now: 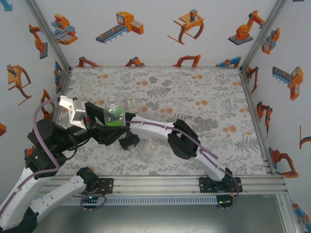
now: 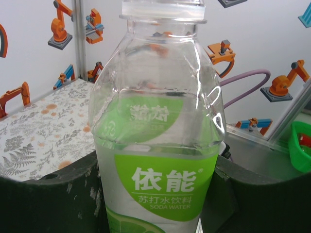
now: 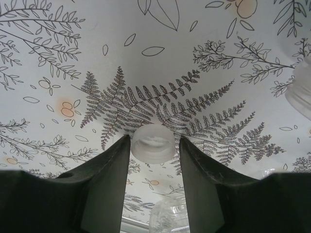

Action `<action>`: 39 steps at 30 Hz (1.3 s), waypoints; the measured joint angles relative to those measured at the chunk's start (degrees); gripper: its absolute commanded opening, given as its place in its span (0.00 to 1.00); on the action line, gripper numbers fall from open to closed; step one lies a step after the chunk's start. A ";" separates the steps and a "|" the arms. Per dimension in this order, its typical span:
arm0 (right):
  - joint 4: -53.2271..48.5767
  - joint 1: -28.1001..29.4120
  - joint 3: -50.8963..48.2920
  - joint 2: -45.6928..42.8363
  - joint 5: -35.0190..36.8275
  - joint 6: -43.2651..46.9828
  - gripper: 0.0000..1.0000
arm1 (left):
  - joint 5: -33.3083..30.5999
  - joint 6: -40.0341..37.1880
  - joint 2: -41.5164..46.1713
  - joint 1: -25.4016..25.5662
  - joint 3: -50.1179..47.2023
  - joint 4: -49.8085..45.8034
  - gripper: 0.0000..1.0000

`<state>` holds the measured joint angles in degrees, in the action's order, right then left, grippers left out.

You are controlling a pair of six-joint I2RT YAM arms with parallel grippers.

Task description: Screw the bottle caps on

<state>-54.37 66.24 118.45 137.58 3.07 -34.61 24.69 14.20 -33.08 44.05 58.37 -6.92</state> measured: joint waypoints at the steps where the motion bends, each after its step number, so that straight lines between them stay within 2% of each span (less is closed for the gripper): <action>1: 0.00 0.00 0.00 0.00 0.02 0.04 0.43 | 0.00 0.00 0.00 0.00 0.00 0.00 0.00; 34: 0.20 0.02 0.68 0.48 0.02 1.27 0.42 | -0.94 0.17 0.59 0.00 0.00 -0.02 0.00; 39: 0.17 0.00 1.53 0.90 0.13 1.60 0.37 | -1.11 0.17 0.83 0.00 0.00 -0.02 0.00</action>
<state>-54.19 66.24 119.98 138.47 3.20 -33.01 23.57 14.37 -32.25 44.05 58.37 -6.94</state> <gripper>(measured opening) 0.394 0.540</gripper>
